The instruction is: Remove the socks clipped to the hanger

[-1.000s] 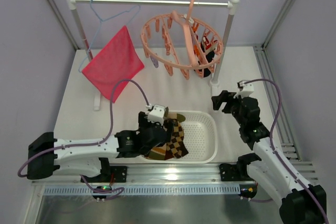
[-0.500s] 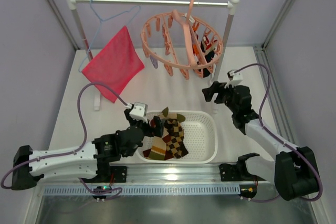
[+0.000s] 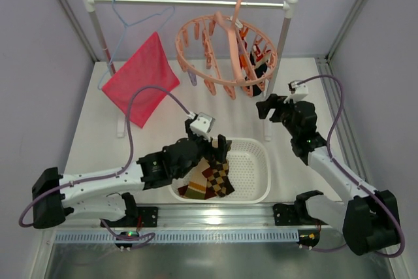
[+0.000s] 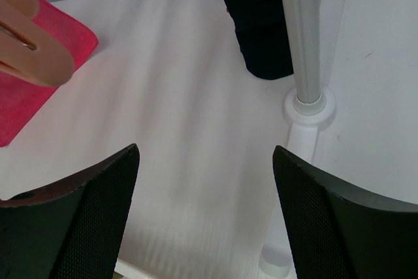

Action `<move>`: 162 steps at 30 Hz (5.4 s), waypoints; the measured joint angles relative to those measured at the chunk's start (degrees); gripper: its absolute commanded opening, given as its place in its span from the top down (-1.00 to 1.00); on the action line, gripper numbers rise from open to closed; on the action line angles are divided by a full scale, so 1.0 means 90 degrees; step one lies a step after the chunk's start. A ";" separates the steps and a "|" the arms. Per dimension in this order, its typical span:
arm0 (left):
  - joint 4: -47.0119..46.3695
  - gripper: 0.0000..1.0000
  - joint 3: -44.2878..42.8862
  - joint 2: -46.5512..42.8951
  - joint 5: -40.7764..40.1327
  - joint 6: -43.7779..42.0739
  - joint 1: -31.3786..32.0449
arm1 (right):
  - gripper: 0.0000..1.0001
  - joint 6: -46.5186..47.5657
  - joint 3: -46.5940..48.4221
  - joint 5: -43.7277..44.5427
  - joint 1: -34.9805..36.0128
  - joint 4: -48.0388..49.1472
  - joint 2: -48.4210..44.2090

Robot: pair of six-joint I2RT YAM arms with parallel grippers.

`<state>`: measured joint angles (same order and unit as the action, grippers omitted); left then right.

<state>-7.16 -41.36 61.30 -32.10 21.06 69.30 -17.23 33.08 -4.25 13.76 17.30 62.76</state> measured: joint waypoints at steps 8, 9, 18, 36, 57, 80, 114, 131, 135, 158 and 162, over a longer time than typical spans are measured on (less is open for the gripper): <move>-0.0078 -0.99 -0.1418 0.1205 0.0719 -0.0226 -0.0126 | -0.66 0.0017 -0.0308 0.0612 0.0000 -0.0658 -0.1661; -0.0087 -0.99 -0.1566 0.1302 0.0748 -0.0223 -0.0126 | -0.66 0.0017 -0.0398 0.0680 0.0000 -0.0746 -0.1885; -0.0442 -0.99 -0.3072 0.2693 0.0165 -0.0345 -0.0126 | -0.67 -0.0039 -0.0906 0.0940 0.0000 -0.1559 -0.3077; -0.2922 -0.99 -0.3092 0.4041 -0.1838 -0.1389 -0.0163 | -0.67 0.0066 -0.0918 0.0976 0.0000 -0.2200 -0.3900; -0.4014 -0.33 -0.3611 0.4558 -0.2152 -0.1819 -0.0413 | -0.67 0.0066 -0.0940 0.0712 0.0000 -0.2203 -0.3905; -0.4539 1.00 -0.2824 0.4027 -0.2142 -0.2339 -0.0614 | -0.67 0.0066 -0.0959 0.0617 0.0000 -0.2203 -0.3951; -0.3092 1.00 -0.1494 0.1800 -0.1447 -0.1494 -0.3213 | -0.67 0.0017 -0.0957 -0.0311 0.0000 -0.2271 -0.4614; -0.2764 0.87 -0.1353 0.1768 -0.1093 -0.1224 -0.3449 | -0.68 -0.0046 -0.1326 -0.0741 0.0000 -0.1163 -0.4269; -0.2739 0.89 -0.1348 0.1724 -0.1086 -0.1231 -0.3449 | -0.69 -0.0024 -0.1574 -0.1054 0.0000 -0.0078 -0.3172; -0.2509 0.95 -0.1316 0.1547 -0.0903 -0.1248 -0.3461 | -0.19 -0.0010 0.0238 -0.2810 0.0000 0.3820 0.1972; -0.2465 0.59 -0.1316 0.1547 -0.0867 -0.1246 -0.3466 | 0.70 -0.0075 0.0432 -0.2970 0.0039 0.4058 0.2319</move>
<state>-29.34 -53.21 75.22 -39.90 9.85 38.11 -17.91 36.97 -30.98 14.11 53.82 83.64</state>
